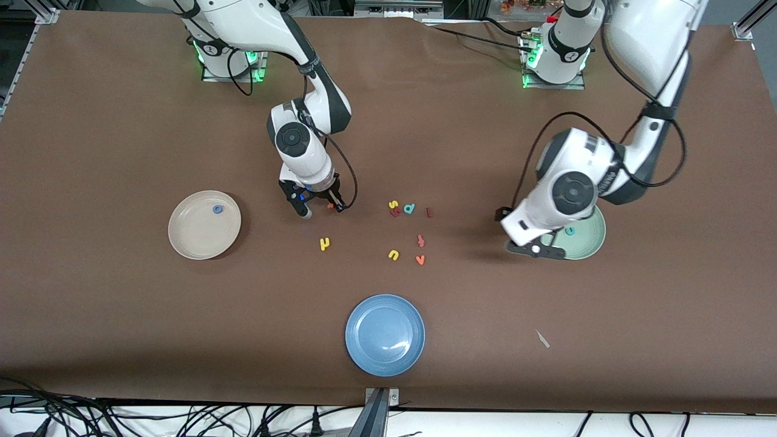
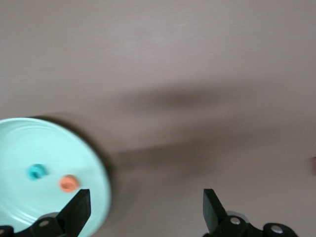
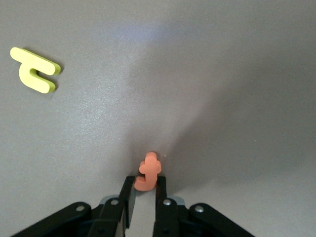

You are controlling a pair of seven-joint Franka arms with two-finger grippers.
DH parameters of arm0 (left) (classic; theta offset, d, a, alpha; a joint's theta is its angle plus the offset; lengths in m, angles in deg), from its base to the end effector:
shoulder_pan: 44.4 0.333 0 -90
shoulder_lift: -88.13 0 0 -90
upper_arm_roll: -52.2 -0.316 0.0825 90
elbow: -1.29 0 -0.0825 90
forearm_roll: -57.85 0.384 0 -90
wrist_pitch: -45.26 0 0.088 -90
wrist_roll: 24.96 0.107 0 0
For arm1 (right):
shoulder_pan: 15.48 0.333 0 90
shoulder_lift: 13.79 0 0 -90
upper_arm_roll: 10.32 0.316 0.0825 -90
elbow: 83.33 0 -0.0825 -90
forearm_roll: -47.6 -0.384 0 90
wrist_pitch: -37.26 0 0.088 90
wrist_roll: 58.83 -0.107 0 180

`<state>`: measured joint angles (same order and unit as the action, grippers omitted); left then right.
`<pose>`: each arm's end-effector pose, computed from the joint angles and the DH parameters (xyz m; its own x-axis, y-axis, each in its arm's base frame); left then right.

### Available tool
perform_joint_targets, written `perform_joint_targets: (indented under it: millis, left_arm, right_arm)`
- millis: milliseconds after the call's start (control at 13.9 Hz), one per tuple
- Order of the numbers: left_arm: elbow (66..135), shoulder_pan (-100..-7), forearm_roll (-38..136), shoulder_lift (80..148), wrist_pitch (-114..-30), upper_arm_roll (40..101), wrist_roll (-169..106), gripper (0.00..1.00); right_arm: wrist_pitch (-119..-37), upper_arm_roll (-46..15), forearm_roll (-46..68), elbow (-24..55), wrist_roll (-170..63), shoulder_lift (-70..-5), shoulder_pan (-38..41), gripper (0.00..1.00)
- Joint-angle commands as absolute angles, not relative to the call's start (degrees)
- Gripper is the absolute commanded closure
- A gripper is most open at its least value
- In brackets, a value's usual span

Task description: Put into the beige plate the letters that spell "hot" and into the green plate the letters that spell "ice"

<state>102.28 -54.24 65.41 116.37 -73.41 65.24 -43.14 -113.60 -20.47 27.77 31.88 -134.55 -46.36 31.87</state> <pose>0.5960 -0.2321 0.2789 0.9781 -0.1320 -0.1609 -0.1415 -0.9887 -0.0490 0.4884 0.3624 0.1769 0.5916 -0.8027 -0.0750 -0.8059 -0.5863 -0.0819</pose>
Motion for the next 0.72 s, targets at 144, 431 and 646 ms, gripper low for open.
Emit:
perform_joint_targets:
  millis: [144, 431, 646]
  left_arm:
    - [95.78, -60.74, 65.84, 123.19, -73.04, 64.95, -58.15, 0.0]
    - [93.67, -63.82, 65.84, 126.8, -76.98, 64.95, -66.08, 0.0]
    - [93.67, -64.7, 65.84, 128.03, -79.8, 64.95, -68.02, 0.02]
  right_arm:
    - [-108.05, -23.14, 26.68, 30.22, -126.18, -45.97, 31.72, 0.98]
    - [-96.53, -30.34, 26.68, 33.11, -112.04, -39.12, 31.8, 0.98]
    - [-94.05, -37.28, 26.68, 39.25, -97.38, -33.32, 31.8, 0.98]
